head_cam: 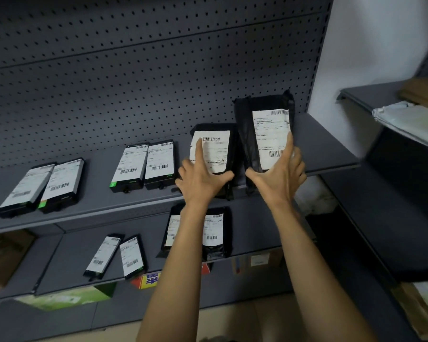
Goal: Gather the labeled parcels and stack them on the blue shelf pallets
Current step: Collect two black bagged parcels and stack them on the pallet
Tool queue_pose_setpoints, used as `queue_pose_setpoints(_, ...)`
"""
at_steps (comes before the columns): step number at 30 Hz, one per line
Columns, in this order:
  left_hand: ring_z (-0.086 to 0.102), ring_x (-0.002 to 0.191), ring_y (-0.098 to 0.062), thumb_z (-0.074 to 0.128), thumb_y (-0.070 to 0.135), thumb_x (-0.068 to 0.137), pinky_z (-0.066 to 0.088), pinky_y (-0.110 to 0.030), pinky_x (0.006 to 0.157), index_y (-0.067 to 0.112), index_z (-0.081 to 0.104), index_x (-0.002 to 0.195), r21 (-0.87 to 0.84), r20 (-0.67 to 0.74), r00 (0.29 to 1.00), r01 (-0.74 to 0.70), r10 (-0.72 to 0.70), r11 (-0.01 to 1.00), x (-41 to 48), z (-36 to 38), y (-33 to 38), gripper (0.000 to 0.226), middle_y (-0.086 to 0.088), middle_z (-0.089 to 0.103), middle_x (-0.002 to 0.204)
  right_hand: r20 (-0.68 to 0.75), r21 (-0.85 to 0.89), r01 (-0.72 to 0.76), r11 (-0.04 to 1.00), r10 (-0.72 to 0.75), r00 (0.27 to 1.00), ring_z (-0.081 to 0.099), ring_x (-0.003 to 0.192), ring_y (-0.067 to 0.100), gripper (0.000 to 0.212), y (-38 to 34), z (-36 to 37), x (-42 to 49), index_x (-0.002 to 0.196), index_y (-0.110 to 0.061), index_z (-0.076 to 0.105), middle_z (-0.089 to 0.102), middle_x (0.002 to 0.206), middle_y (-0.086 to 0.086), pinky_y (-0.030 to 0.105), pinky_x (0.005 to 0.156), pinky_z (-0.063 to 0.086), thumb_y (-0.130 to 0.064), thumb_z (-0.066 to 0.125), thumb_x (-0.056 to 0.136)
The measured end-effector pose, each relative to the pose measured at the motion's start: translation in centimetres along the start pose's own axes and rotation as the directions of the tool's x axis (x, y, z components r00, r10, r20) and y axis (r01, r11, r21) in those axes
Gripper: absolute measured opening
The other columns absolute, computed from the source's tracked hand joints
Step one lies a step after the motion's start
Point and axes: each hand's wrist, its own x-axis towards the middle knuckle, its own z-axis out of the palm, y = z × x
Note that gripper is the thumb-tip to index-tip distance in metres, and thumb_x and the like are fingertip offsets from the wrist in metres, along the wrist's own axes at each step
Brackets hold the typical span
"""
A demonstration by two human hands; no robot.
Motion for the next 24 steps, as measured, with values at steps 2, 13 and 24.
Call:
queue_pose_setpoints(2, 0.034, 0.137, -0.035, 0.074, 0.06, 0.066, 0.029, -0.055, 0.109, 0.045, 0.005, 0.153, -0.105, -0.08, 0.997, 0.003, -0.011, 0.994, -0.9, 0.0, -0.1, 0.112, -0.015, 0.035, 0.149, -0.012, 0.038, 0.015, 0.999, -0.015, 1.0, 0.036, 0.13, 0.031, 0.125, -0.1, -0.2, -0.4, 0.155, -0.025, 0.012, 0.032, 0.15, 0.008, 0.048, 0.106, 0.03, -0.049, 0.079, 0.053)
queue_pose_setpoints(13, 0.025, 0.143, -0.027, 0.061, 0.066, 0.06, 0.025, -0.056, 0.108, 0.051, 0.011, 0.151, -0.214, -0.459, 0.888, -0.098, -0.012, 0.972, -2.9, -7.8, -4.4, 0.105, -0.008, 0.026, 0.157, 0.071, 0.158, 0.135, 0.978, -0.148, 0.986, 0.031, 0.137, 0.031, 0.127, -7.9, 1.3, -3.0, 0.156, -0.021, 0.007, 0.027, 0.155, 0.009, 0.047, 0.108, 0.027, -0.053, 0.078, 0.057)
queue_pose_setpoints(24, 0.03, 0.14, -0.028, 0.063, 0.059, 0.06, 0.028, -0.055, 0.104, 0.05, 0.013, 0.151, -0.225, -0.701, 0.667, 0.132, -0.254, 0.965, -7.5, -20.8, -18.9, 0.104, -0.009, 0.031, 0.152, 0.314, 0.398, 0.28, 0.873, -0.417, 0.853, 0.023, 0.144, 0.03, 0.124, -21.7, 6.8, -15.6, 0.157, -0.019, 0.008, 0.023, 0.158, 0.009, 0.05, 0.114, 0.02, -0.05, 0.08, 0.061)
